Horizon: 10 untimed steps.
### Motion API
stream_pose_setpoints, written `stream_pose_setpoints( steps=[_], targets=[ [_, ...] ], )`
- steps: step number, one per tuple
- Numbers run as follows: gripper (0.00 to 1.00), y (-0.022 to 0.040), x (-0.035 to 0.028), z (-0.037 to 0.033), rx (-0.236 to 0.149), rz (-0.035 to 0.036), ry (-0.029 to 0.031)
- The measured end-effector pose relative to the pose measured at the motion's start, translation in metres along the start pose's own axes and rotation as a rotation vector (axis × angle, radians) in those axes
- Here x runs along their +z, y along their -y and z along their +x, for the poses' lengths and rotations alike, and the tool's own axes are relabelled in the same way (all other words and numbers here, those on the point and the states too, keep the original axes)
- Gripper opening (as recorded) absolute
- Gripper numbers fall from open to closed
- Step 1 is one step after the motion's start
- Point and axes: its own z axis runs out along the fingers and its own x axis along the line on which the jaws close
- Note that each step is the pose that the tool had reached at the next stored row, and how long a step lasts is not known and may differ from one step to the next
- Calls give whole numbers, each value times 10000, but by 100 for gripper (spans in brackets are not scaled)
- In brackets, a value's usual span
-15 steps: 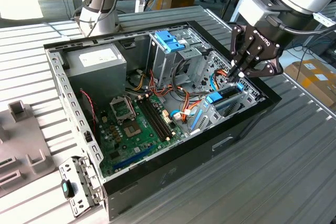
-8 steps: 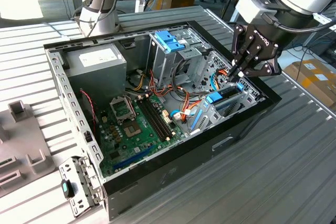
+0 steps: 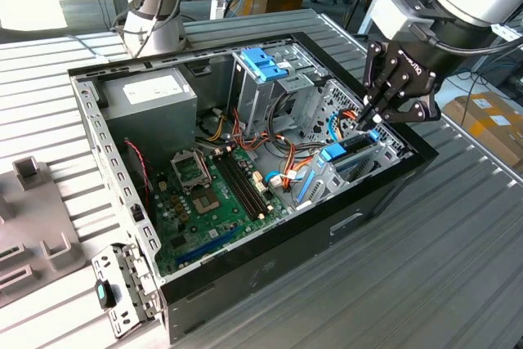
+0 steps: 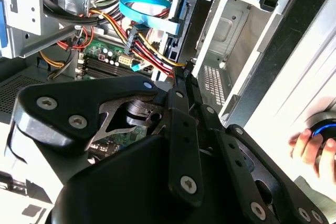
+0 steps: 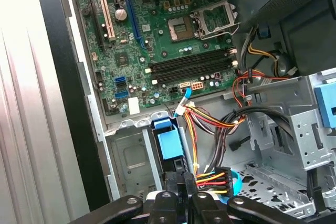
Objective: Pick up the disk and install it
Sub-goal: 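Insert the first disk wire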
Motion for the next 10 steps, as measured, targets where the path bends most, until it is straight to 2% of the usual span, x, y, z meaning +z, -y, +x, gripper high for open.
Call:
stream_pose_setpoints(
  steps=[4, 7, 8, 10],
  targets=[
    [17, 2, 17, 3, -238, -21, -16],
    [17, 2, 29, 5, -804, -72, -52],
    [17, 3, 43, 6, -1028, -86, -100],
    [17, 6, 59, 5, -1171, -89, -152]
  ],
)
